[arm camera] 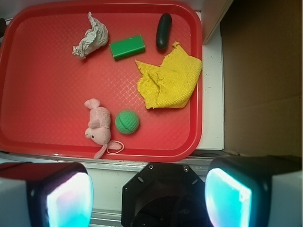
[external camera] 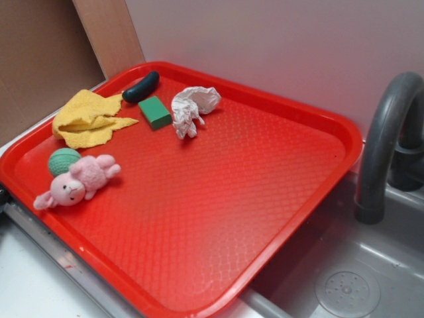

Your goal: Grab the plastic pickle.

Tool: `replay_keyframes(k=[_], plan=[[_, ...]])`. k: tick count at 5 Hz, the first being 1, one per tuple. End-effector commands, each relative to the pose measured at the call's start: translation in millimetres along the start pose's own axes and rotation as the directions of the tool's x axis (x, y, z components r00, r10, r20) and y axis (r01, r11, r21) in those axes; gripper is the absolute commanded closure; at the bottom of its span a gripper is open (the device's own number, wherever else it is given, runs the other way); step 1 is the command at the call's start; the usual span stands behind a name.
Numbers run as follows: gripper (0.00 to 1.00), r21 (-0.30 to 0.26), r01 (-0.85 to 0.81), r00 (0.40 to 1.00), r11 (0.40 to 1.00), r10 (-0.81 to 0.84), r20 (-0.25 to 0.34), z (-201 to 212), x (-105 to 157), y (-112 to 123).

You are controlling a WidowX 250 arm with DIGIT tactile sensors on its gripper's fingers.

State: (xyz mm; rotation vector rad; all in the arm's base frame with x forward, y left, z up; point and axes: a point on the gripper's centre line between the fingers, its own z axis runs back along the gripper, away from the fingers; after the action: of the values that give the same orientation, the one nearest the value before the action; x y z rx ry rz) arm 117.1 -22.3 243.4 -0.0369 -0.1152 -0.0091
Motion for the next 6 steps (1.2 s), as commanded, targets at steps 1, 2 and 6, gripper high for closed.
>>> replay_keyframes(k=[1, 2, 6], plan=[[0.0, 0.0, 0.0, 1.0, 1.0, 0.0, 0.0, 0.0, 0.0, 0.0], [0.0, -0.027, -0.114, 0.993, 0.993, 0.114, 0.01, -13.8, 35.3, 8.7], [0.0, -0.043, -0.429, 0.885, 0.902, 0.43, 0.181, -95.0, 165.2, 65.6]])
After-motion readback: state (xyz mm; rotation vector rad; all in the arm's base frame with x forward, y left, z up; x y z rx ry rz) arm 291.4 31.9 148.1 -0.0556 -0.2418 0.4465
